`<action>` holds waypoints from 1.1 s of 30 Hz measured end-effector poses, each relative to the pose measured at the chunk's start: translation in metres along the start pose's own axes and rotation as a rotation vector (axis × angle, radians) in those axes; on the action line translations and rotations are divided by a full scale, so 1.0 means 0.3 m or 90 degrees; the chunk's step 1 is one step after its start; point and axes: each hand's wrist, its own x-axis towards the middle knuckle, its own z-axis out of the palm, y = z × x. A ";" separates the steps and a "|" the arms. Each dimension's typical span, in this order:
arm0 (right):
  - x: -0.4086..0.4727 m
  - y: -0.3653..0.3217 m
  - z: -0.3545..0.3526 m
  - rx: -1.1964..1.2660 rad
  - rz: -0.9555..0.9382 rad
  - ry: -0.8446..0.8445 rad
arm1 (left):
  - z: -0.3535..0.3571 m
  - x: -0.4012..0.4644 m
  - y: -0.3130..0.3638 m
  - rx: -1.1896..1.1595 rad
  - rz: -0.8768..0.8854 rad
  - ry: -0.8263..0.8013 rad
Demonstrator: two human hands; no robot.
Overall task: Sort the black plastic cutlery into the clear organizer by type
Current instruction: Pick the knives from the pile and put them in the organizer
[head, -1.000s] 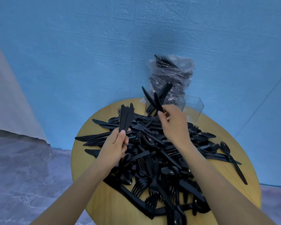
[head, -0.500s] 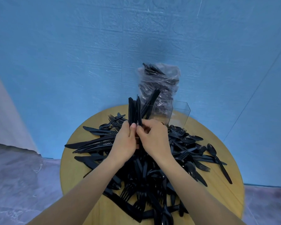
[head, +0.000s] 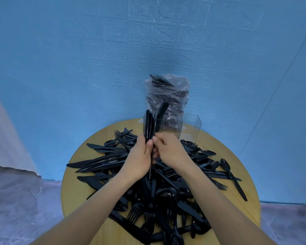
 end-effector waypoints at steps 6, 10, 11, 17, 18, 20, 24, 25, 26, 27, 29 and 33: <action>0.016 -0.016 -0.042 0.017 -0.003 0.012 | 0.006 0.008 -0.009 0.067 0.047 -0.056; 0.039 -0.005 -0.045 -0.058 -0.036 0.067 | 0.006 -0.001 0.018 0.024 0.063 -0.079; 0.040 -0.002 -0.043 -0.059 -0.042 0.075 | 0.003 -0.005 0.031 0.007 0.064 -0.089; 0.033 0.010 -0.048 -0.067 -0.103 0.079 | -0.012 -0.023 0.079 -0.022 0.053 -0.155; 0.029 0.007 -0.055 -0.056 -0.108 0.078 | -0.014 -0.019 0.069 0.003 0.054 -0.154; 0.020 -0.013 -0.071 -0.004 -0.095 0.097 | -0.014 -0.010 0.046 0.066 0.047 -0.154; 0.036 -0.046 -0.111 0.053 -0.074 0.225 | 0.006 -0.010 0.022 0.166 0.052 -0.191; 0.046 -0.046 -0.118 0.039 -0.084 0.250 | 0.010 -0.011 0.022 0.172 0.056 -0.193; 0.057 -0.043 -0.120 0.020 -0.084 0.261 | 0.013 -0.009 0.023 0.175 0.062 -0.192; 0.066 -0.041 -0.118 0.004 -0.072 0.264 | 0.015 -0.008 0.022 0.178 0.072 -0.189; 0.077 -0.030 -0.111 -0.018 -0.042 0.248 | 0.016 -0.005 0.018 0.183 0.093 -0.181; 0.082 -0.030 -0.126 0.020 0.014 0.141 | 0.013 0.005 -0.002 0.179 0.098 -0.176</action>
